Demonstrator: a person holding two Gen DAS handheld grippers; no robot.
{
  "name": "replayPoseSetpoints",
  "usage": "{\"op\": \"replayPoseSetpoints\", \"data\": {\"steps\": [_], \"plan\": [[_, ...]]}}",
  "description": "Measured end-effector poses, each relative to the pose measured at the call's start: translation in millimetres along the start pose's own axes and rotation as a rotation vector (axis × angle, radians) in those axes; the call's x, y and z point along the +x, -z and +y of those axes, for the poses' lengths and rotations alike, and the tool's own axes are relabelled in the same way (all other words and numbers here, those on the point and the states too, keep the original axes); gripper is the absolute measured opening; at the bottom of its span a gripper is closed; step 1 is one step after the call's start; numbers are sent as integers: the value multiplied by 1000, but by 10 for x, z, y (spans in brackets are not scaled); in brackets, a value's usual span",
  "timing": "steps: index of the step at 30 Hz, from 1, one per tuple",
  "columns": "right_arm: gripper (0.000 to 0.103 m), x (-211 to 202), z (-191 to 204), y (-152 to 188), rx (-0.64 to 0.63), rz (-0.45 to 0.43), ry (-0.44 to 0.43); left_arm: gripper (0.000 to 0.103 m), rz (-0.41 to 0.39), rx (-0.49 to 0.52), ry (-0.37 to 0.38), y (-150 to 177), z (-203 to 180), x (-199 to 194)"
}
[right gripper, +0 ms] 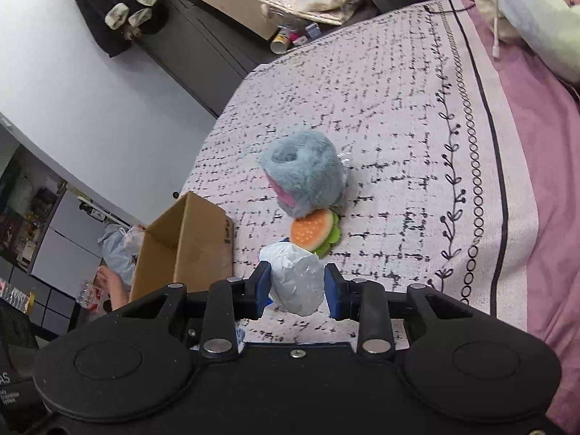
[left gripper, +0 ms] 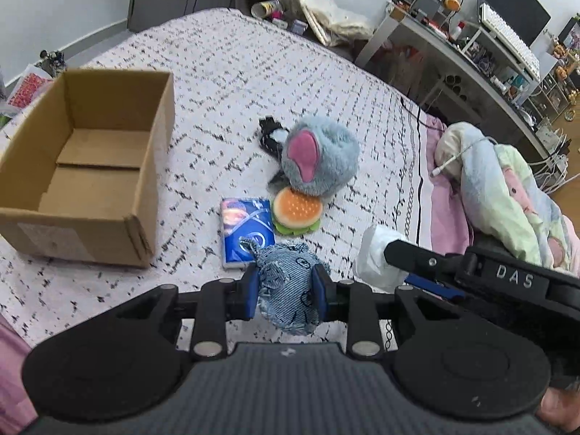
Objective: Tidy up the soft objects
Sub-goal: 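Lift and carry both held items over the cardboard box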
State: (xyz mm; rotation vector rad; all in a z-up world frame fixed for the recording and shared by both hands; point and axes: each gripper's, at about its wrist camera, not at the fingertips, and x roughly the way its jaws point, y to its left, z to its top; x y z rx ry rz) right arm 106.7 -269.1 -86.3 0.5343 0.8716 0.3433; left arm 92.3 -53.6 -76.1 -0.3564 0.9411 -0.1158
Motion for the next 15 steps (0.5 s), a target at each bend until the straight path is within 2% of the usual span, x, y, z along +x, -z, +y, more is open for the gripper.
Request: {"op": "replayPoseSetpoints", "data": {"steps": [7,15], "plan": [[32,-28,216,-50,-40,-18,4,29,-51,-22,24,-107,78,-134],[32,-52,434,-65,-66,-60,9,29,-89,0,55,-189,129,-234]]}}
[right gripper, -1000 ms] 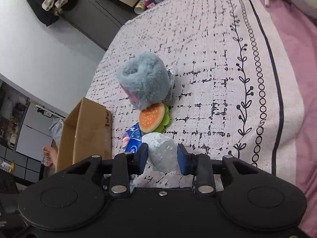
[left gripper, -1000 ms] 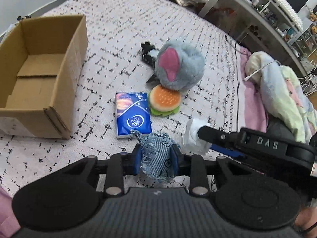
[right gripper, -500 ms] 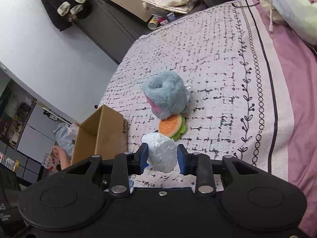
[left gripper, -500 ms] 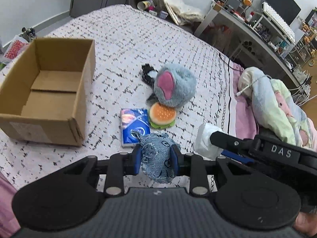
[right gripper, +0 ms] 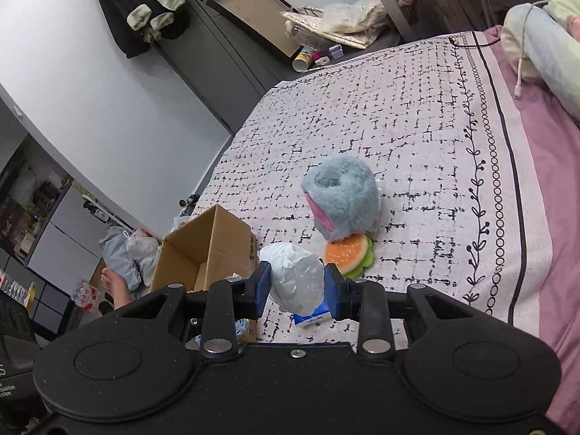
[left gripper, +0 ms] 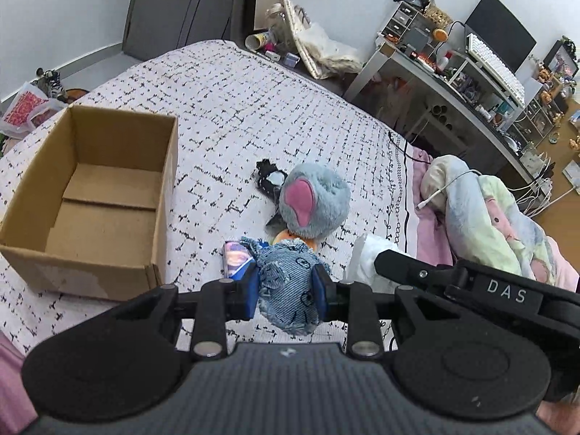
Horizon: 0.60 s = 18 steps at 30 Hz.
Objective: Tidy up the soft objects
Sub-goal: 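Lift and carry both held items over the cardboard box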
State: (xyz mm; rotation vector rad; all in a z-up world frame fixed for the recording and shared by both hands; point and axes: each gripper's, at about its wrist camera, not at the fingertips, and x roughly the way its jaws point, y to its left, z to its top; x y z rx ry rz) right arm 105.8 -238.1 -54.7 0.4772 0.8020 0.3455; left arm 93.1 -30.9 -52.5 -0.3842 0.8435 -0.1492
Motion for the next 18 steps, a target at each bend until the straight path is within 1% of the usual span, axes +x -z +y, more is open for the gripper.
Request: {"op": "replayPoseSetpoints", "data": {"steps": [5,10,18], "plan": [[32,22,115,-45,-15,-18,9,29,-14,-4,9,-79,105,-21],[32,84,268,-104,-39,-35,13,29,-41,-13,17,-247,278,-45],[32,258,545,-186,-52,-58,9,29,-65,-3,20,-531,560,14]]}}
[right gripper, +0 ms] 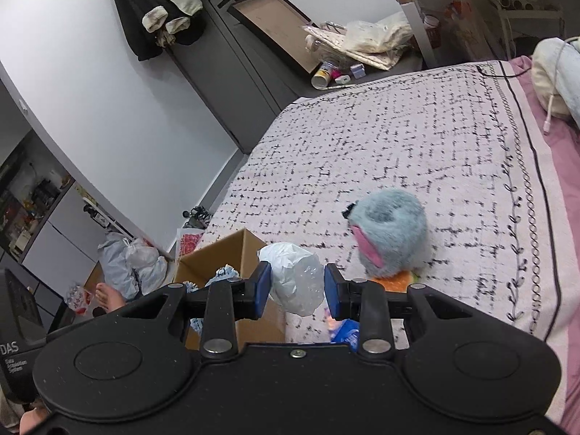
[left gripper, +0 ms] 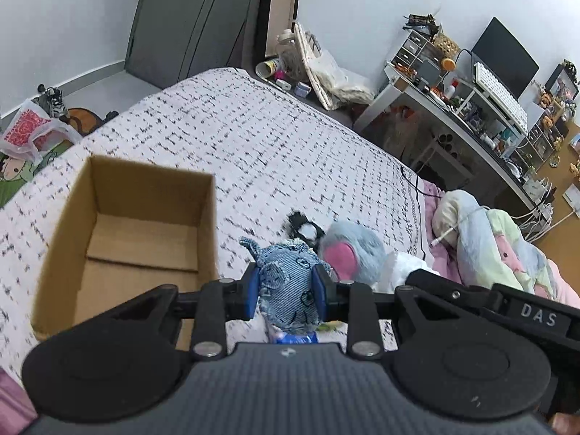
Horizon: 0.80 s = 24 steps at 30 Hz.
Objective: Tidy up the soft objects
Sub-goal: 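Lift and carry both held items over the cardboard box, then lower both items into the box and open both grippers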
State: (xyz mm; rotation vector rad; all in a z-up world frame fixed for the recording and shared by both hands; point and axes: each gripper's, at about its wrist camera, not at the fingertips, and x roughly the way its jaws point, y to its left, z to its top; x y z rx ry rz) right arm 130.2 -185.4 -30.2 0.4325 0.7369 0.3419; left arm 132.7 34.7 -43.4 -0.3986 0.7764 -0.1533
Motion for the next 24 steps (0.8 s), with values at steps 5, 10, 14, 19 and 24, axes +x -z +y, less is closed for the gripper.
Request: {"op": "replayPoseSetpoints", "data": {"steps": [5,10,14,19,24], "plan": [[32,141,169,-38,-19,-13,4,29,-5,12,2,-136,230,91],[32,341,331,-46,-26,-10,7,29,-15,6,-30,-281,579,146],[32,542,457,-6,-37,5,7,29,-36,-26,-41,-378,854,176],[32,703,654,20,-74,-2,5,29,-46,-56,-44,-400,1093,274],[32,872,874,30,-106,-7,-7,30,-66,-61,-43,-385,1224,311]]}}
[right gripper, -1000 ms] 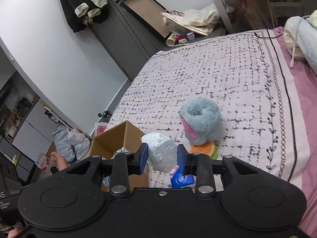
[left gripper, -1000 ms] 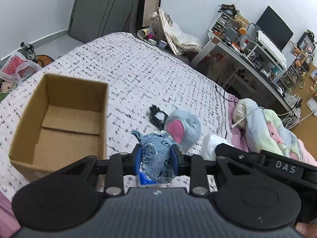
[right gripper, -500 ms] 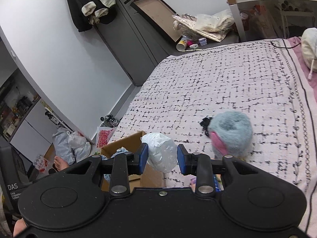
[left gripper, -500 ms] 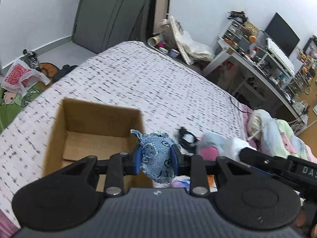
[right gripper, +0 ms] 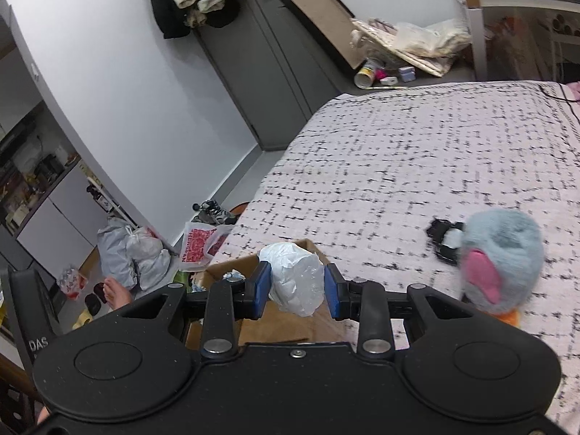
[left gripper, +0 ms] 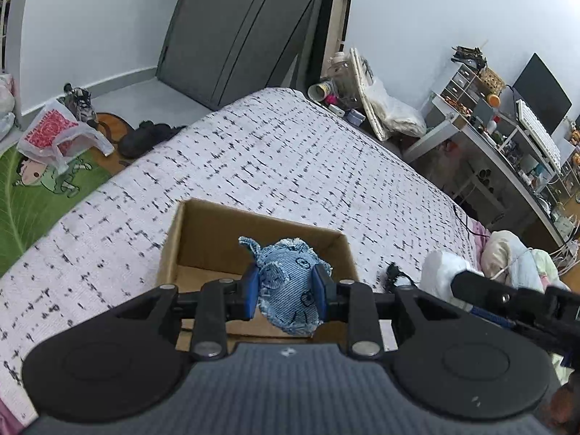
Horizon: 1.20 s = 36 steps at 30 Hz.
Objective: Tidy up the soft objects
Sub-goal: 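Lower both items into the box and open both grippers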
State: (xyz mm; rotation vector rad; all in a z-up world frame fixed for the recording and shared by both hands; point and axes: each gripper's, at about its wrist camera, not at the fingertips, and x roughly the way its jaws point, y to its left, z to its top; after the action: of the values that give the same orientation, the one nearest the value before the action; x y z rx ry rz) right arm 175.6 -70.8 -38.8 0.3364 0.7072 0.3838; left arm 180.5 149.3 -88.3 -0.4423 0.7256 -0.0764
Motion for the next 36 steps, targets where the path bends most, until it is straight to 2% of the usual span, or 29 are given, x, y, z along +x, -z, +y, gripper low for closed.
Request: {"op": "replayPoseSetpoints", "data": {"steps": [5,8,10,11,16,18,19,20,21,22,26,28,33,36], "plan": [[32,200,147,20,-23,14,-4,31,-58,-16,-20,-20,143,-12],[32,308,205,31,-25,22,-2,34,-82,-66,-14,-53,241,-15],[32,358,240,31,-22,19,-2,45,-88,-101,-7,-77,279,-29],[32,376,256,30,-20,17,-4,47,-100,-110,0,-77,283,-50],[32,425,341,-10,-19,10,-29,52,-126,-66,-12,-51,216,-133],[34,444,370,-20,-24,23,-59,55,-126,-58,-18,-36,208,-155],[36,457,367,-21,-23,29,-67,59,-122,-57,-21,-29,205,-162],[45,459,360,-18,-16,36,-61,62,-117,-56,-28,-19,197,-165],[52,443,334,-8,-3,38,-42,67,-113,-55,-34,-9,192,-167],[52,429,306,-2,7,37,-29,72,-105,-53,-40,3,189,-165],[52,285,159,61,24,47,-11,75,-87,-12,-119,57,153,-161],[52,212,90,89,27,53,11,79,-83,-4,-120,93,139,-155],[53,-2,-71,144,20,68,42,80,-55,-6,-130,155,63,-179],[56,-162,-214,129,30,67,57,83,-59,13,-119,186,-72,-271]]}}
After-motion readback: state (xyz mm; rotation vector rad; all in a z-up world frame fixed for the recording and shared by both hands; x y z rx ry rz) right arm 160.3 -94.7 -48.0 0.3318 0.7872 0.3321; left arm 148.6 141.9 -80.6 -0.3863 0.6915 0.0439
